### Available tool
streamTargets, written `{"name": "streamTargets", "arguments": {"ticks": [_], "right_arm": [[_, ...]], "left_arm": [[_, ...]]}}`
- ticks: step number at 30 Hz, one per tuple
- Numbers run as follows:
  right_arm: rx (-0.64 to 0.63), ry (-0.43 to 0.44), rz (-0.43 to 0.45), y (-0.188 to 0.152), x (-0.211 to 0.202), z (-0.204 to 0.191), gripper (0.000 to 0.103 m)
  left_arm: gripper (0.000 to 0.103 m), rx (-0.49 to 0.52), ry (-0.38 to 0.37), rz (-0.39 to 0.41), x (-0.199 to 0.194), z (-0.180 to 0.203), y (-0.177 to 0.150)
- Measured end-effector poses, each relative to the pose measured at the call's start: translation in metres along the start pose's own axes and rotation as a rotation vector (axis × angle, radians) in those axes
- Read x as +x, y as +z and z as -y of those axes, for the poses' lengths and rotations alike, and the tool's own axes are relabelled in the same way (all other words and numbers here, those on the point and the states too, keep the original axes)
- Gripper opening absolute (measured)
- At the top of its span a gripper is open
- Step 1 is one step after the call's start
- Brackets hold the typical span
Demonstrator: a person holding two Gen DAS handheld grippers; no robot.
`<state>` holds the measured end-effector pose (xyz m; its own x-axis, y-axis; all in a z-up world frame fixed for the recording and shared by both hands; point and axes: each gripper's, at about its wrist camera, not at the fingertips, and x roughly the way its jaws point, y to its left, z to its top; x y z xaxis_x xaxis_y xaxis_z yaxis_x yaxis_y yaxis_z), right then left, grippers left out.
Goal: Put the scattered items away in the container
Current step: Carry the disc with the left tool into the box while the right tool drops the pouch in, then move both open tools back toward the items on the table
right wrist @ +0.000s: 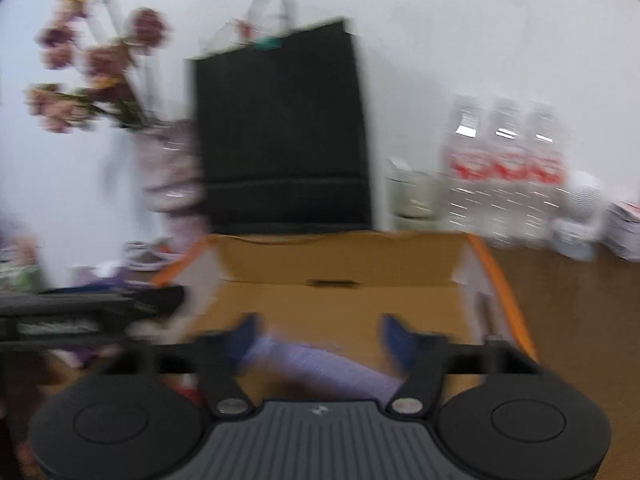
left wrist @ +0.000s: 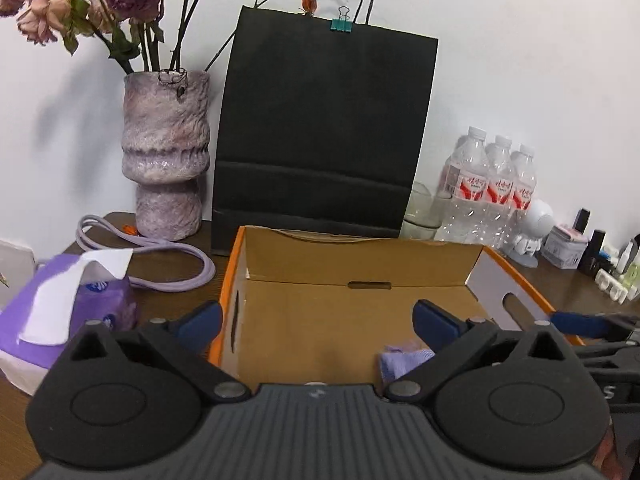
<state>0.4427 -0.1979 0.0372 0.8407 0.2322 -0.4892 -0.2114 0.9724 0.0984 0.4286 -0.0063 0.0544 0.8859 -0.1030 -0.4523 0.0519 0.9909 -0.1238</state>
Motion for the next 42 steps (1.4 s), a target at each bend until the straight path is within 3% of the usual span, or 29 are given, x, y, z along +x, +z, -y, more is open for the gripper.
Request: {"name": "streamTargets", "arguments": {"ticks": [6,20,30,42], "right_arm": [[-0.002,-0.006,-0.026,0.000,-0.001,0.002,0.103],[-0.020,-0.013,-0.044,0.001,-0.001,-0.001,0.103],[-0.020,-0.004,0.018,-0.001,-0.054,0.001,0.103],[-0.030,0.000,0.019,-0.074,-0.160,-0.018,0.103]], "left_arm": [[0.103,0.021,0.007,-0.035,0.006,0.004,-0.002],[0.103,0.031,0.024,-0.029,0.000,0.006,0.000],[0.103,0.022,-0.001,0.071,-0.071,-0.003,0.003],[0.103,0.096,0.007,-0.020,-0.169,-0.013,-0.074]]}}
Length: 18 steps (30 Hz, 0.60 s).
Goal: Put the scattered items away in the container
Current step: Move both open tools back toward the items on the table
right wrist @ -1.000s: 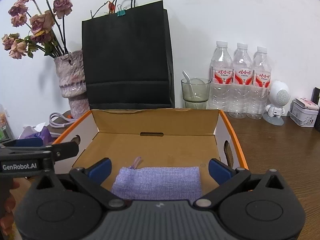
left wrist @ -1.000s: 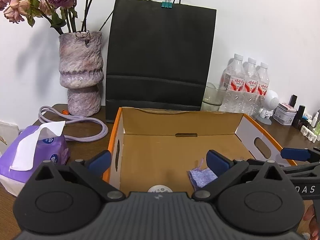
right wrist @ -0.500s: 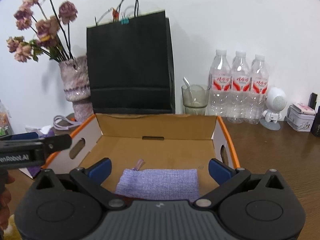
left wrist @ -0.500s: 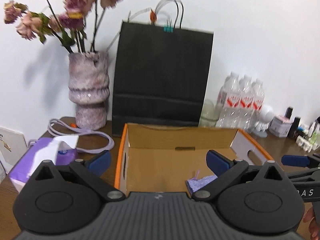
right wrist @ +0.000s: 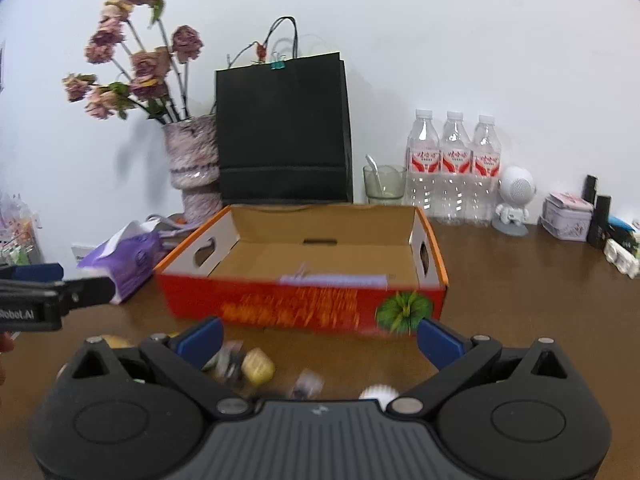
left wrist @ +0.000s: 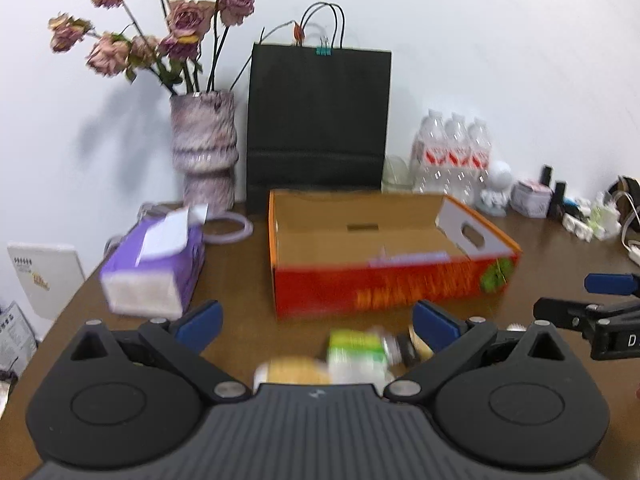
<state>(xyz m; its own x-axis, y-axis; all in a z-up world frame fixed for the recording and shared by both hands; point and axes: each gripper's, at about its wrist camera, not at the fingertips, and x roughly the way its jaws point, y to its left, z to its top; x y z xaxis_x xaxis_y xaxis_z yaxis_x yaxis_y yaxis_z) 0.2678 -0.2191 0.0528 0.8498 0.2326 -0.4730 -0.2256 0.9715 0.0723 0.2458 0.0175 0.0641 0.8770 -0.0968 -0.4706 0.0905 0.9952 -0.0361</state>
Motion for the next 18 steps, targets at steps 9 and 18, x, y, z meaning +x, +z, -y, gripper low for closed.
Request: {"name": "streamTargets", "arguments": {"ticks": [9,18], "right_arm": [[0.002,-0.020,-0.027,-0.069,-0.043,-0.023,0.103],[0.018,-0.035,-0.068,-0.102,-0.043,-0.036,0.103]], "left_arm": [[0.103,-0.013,-0.020,-0.096,-0.041,0.003,-0.067],[0.103,-0.008,-0.038,-0.156,-0.046,0.009,-0.099]]}}
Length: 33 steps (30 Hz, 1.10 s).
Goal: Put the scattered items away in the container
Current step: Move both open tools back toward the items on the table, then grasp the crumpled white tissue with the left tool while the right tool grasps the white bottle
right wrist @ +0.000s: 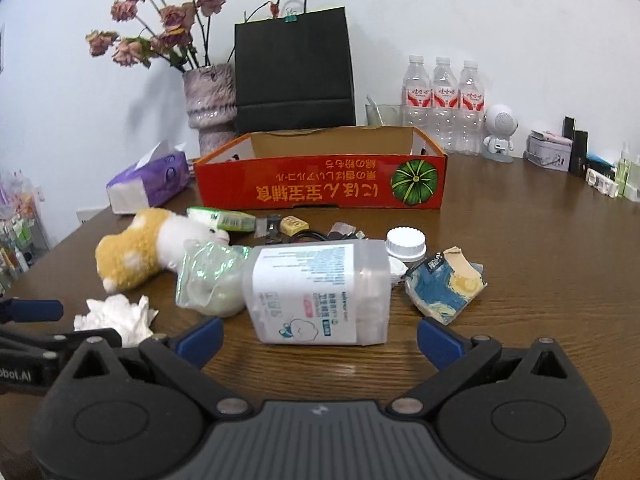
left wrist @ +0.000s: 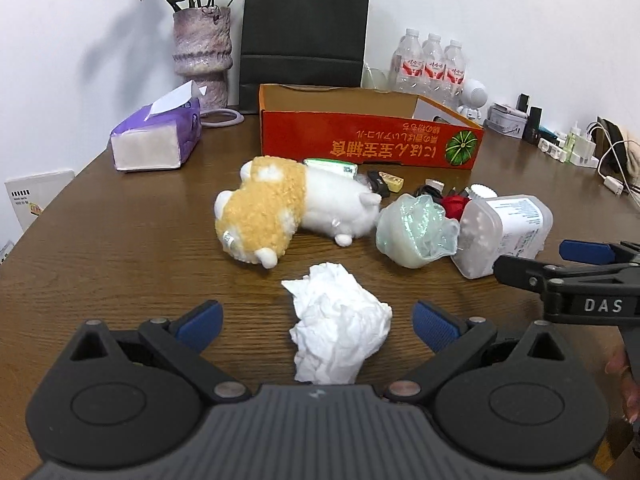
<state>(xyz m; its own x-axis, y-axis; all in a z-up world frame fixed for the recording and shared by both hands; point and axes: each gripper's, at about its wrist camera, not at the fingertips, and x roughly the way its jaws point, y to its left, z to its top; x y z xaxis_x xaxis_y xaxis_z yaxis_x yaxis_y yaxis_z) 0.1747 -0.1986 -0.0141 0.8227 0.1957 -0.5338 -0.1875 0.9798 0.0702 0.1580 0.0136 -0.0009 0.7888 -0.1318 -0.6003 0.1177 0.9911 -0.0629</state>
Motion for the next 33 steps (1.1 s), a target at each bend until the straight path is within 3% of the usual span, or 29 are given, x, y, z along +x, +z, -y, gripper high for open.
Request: {"name": "streamTargets", "arguments": {"ticks": [10,13,14,15,16,21,33], "right_arm": [[-0.009,-0.037,-0.004,0.006,0.019,-0.003,0.103],[-0.033,-0.056,-0.012,0.009,0.033,-0.007,0.103],[-0.040,-0.069,-0.019,0.010,0.036,-0.009,0.100],[-0.045,-0.073,-0.024,0.010,0.038,-0.010,0.088],[-0.046,-0.066,-0.027,0.010,0.038,-0.010,0.081],[-0.004,-0.012,-0.012,0.010,0.031,0.001,0.081],[0.001,-0.016,0.041,0.016,0.012,0.013,0.081]], "left_arm": [[0.101,0.035,0.011,-0.013,0.020,0.008,0.000],[0.062,0.033,0.016,-0.020,0.028,0.006,-0.001],[0.051,0.042,0.009,-0.016,0.027,0.006,-0.001],[0.038,0.042,-0.014,-0.017,0.026,0.006,0.000],[0.037,0.036,-0.033,-0.015,0.025,0.004,0.000],[0.035,0.034,-0.038,0.008,0.021,0.005,0.003],[0.031,0.050,-0.066,0.064,0.007,0.014,0.015]]}}
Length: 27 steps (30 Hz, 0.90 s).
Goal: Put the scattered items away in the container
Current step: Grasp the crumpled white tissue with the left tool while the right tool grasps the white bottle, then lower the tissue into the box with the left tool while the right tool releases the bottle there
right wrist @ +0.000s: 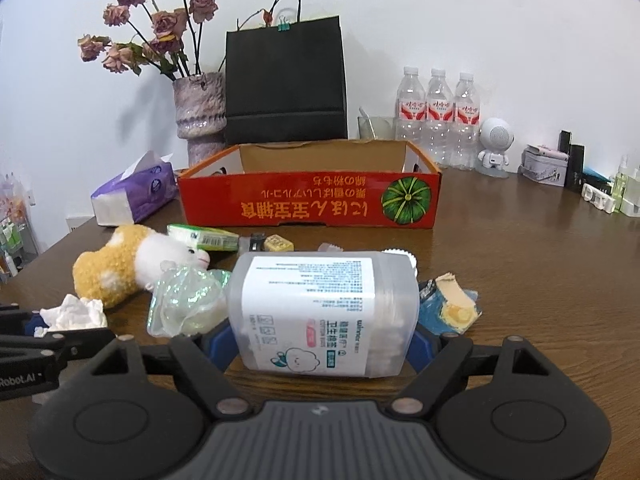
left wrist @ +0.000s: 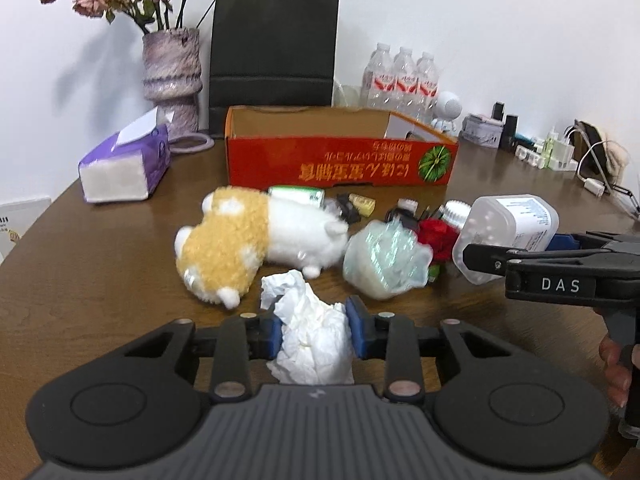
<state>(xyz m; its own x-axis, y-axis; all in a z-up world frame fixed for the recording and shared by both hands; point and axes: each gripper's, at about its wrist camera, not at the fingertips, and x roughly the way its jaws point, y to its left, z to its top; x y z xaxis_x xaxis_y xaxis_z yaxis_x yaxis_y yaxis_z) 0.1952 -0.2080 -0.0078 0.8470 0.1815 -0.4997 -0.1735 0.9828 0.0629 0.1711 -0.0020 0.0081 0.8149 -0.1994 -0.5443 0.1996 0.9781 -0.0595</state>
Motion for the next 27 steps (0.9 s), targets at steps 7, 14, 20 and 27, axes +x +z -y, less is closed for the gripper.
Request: {"name": "streamTargets", "arguments": {"ticks": [7,14,20,27], "right_arm": [[-0.007,0.014,0.058,0.022,-0.007,0.006,0.081],[-0.019,0.028,0.115,0.060,0.005,0.010,0.081],[-0.024,0.041,0.165,0.102,0.030,0.013,0.081],[-0.007,0.024,0.175,0.145,0.087,0.016,0.081]], "left_arm": [[0.028,0.006,-0.058,0.073,-0.004,0.004,0.034],[0.026,0.008,-0.072,0.179,0.011,0.007,0.091],[0.026,-0.033,-0.064,0.252,0.042,0.003,0.140],[0.026,-0.125,-0.048,0.246,0.109,-0.014,0.176]]}}
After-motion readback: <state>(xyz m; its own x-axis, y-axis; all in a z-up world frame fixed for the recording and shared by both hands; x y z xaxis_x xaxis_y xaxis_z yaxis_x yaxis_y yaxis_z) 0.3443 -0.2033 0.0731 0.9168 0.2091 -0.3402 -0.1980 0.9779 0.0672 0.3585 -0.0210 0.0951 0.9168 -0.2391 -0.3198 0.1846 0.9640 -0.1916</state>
